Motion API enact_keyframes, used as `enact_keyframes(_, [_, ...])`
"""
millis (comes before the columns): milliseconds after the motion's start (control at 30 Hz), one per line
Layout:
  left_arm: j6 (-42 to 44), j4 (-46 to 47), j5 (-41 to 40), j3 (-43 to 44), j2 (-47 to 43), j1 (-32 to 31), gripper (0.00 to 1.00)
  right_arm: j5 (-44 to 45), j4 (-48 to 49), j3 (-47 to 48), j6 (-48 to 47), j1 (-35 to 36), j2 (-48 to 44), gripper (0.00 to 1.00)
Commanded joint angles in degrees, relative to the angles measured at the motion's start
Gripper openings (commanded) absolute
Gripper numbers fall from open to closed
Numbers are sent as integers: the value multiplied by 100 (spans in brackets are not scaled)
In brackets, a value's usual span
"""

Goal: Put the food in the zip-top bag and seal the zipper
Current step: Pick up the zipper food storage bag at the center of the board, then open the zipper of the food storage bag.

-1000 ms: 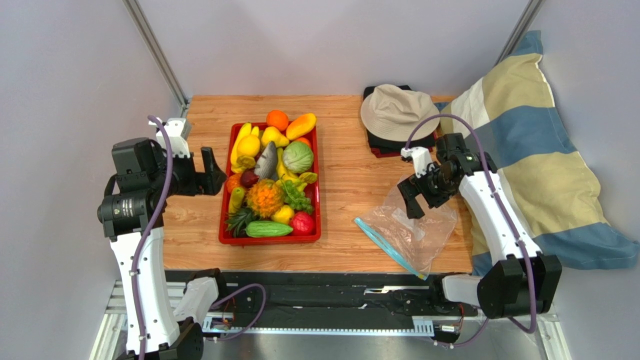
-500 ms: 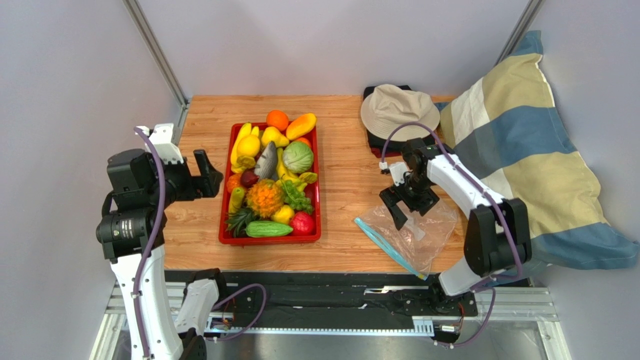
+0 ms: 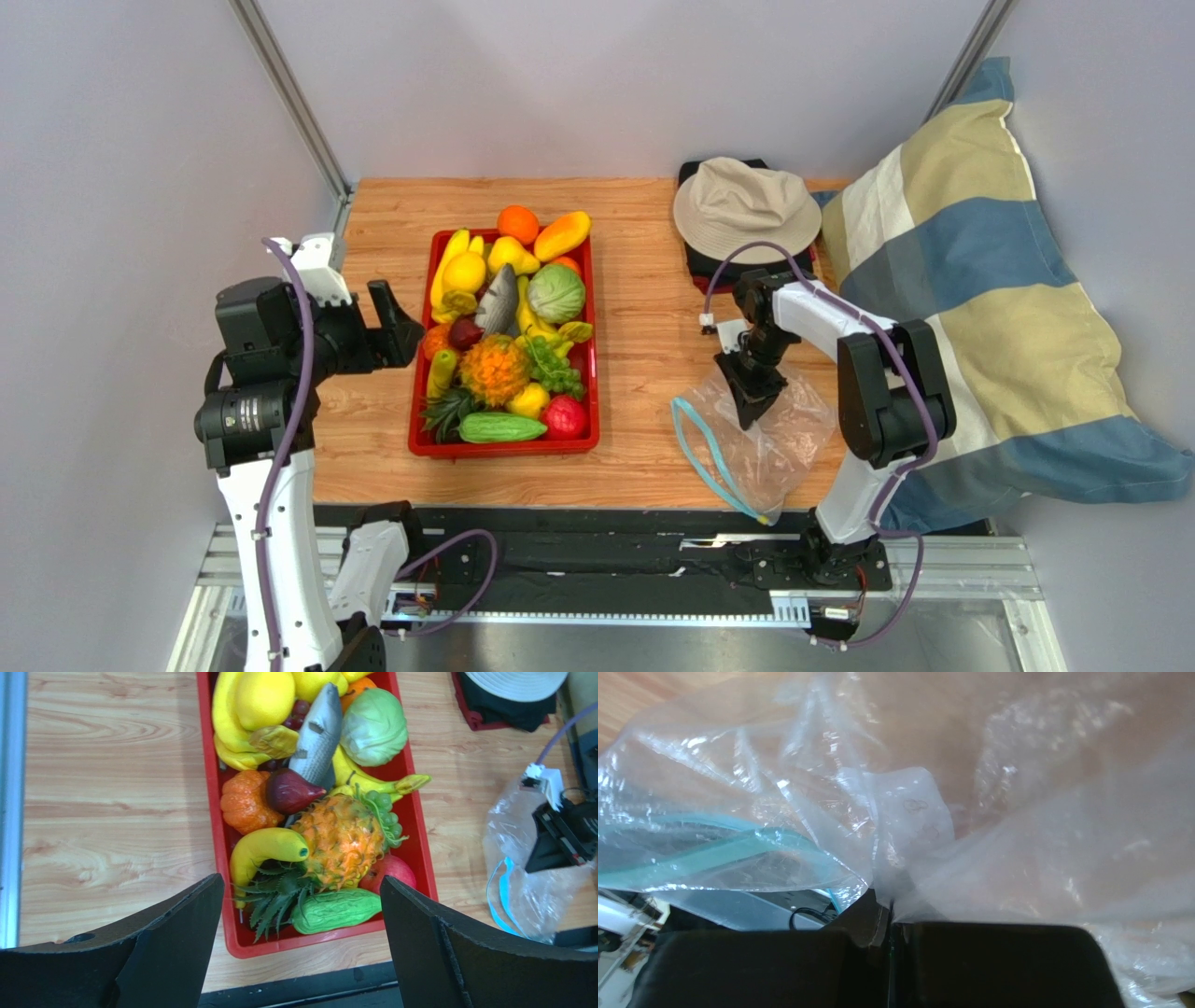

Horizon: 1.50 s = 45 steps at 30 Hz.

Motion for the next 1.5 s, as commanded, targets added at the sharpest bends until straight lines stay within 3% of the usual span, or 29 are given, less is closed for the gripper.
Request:
enact_keyframes(0, [172, 321, 601, -60, 63, -17, 89, -1014, 81, 372, 213, -138, -118, 0])
enact_keyframes(200, [463, 549, 1252, 71, 361, -323, 90, -3017, 37, 741, 380, -656, -768, 0])
enact_keyframes(367, [455, 1075, 1419, 115, 696, -1297, 91, -4308, 98, 1014, 940, -938, -1050, 0])
enact_keyframes(433, [262, 1557, 1428, -42, 783, -1615, 90, -4547, 335, 988, 1249, -1008, -1182, 0])
enact_keyframes(600, [103, 2219, 945, -131, 1257, -3247, 87, -5048, 1273, 610, 2504, -1052, -1603, 0])
enact_keyframes(833, [261, 2658, 830, 308, 2513, -4848, 82, -5005, 1750, 179, 3218, -1044, -2175, 0])
enact_keyframes(1033, [-73, 3309, 944, 273, 2981, -5307, 77, -4987, 1926, -85, 3465, -1052, -2377, 0])
enact_keyframes(1333, [-354, 3661, 954, 273, 3429, -5449, 70, -5067, 1988, -173, 3527, -1009, -2386, 0])
enact_keyframes(1433, [-486, 3635, 901, 343, 3657, -5449, 60, -5171, 1891, -155, 3412, -1000, -2377, 0])
enact_keyframes(1467, [-530, 3634, 970, 335, 3719, -5440, 49, -5216, 1882, -164, 3369, -991, -2377, 0])
